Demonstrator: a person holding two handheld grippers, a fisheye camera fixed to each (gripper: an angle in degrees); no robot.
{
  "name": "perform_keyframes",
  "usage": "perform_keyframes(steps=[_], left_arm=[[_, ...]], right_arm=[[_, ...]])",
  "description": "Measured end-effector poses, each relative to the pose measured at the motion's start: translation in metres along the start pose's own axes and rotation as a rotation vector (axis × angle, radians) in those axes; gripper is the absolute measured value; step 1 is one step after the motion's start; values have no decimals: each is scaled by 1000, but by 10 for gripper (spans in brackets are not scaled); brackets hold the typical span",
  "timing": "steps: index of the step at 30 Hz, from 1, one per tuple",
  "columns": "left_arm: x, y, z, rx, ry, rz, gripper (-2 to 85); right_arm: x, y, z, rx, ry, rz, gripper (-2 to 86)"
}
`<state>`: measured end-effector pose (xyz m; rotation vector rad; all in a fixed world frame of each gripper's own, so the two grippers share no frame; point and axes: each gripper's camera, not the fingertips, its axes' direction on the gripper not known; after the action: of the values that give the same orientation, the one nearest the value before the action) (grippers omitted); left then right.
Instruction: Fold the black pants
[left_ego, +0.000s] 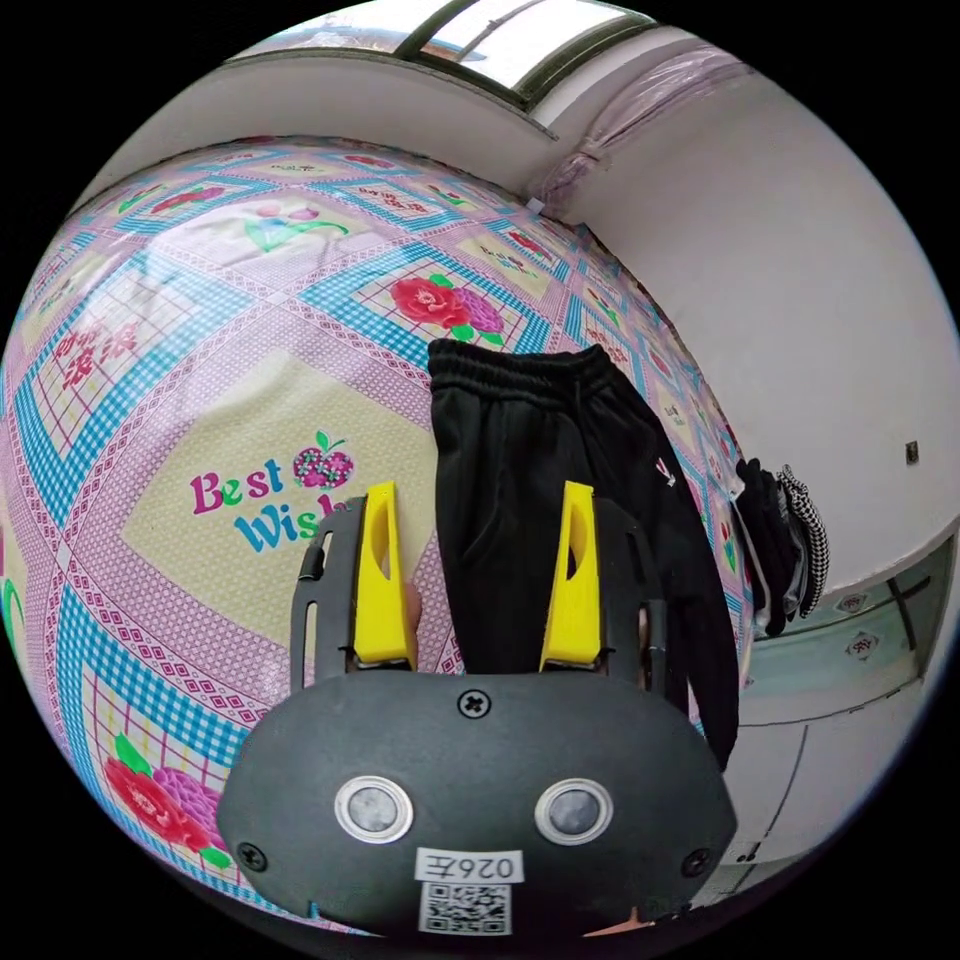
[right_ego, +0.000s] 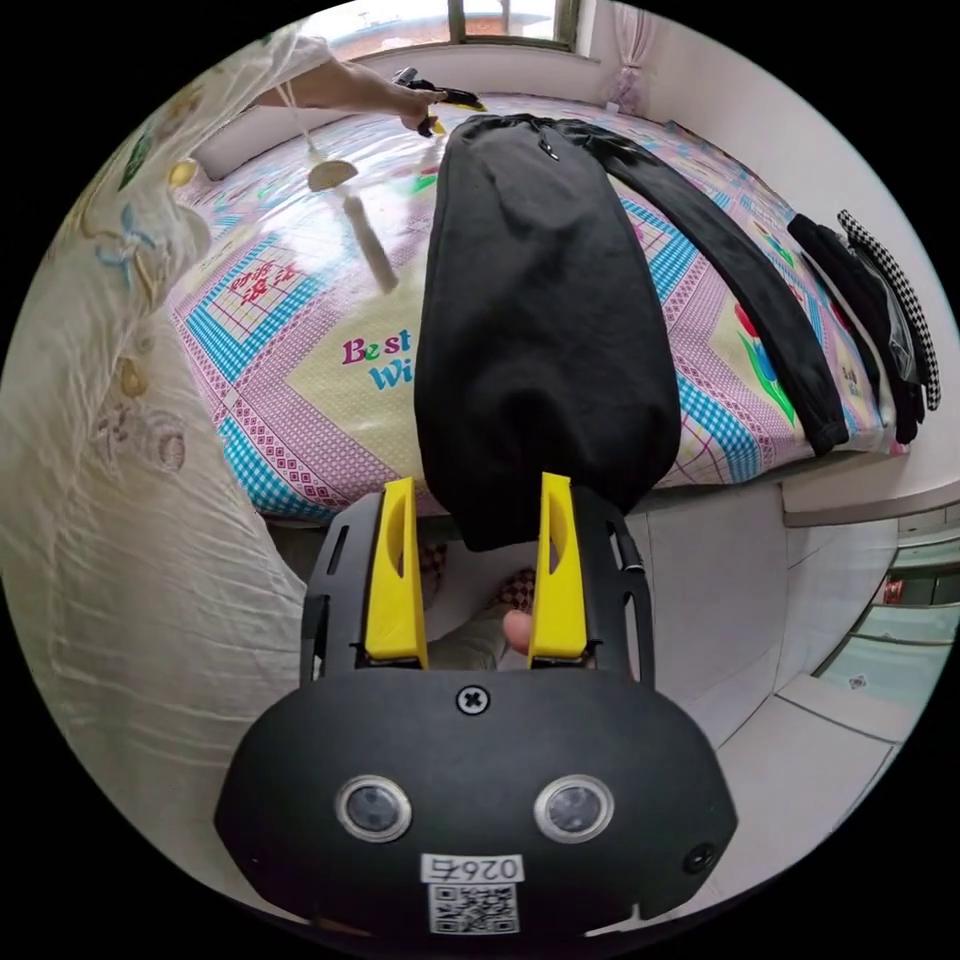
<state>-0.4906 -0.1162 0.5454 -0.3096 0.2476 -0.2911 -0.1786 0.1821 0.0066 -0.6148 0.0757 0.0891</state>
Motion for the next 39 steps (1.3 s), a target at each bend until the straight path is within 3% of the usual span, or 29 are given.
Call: perform_keyframes(steps=[5, 7, 11, 17, 24, 30, 39], left_arm=[[-2, -14, 23, -62, -36, -9, 79], [-9, -17, 31, -102, 31, -35, 46], [-36, -16, 32, -91, 160, -132, 35], [-60, -12, 25, -80, 213, -179, 28], [-79, -8, -5, -94, 177, -160, 14], [-114, 11, -42, -88, 156, -194, 10], [-157, 40, -86, -63, 144, -283, 10]], right_arm=[[5, -12, 3, -32, -26, 41, 133], [11, -13, 4, -29, -62, 69, 122], [27, -15, 10, -32, -160, 141, 94], [62, -9, 19, -23, -333, 306, -7], [42, -9, 7, -5, -143, 196, 25], [20, 13, 7, 25, -159, 279, 98], [-49, 28, 35, 46, 12, 236, 98]])
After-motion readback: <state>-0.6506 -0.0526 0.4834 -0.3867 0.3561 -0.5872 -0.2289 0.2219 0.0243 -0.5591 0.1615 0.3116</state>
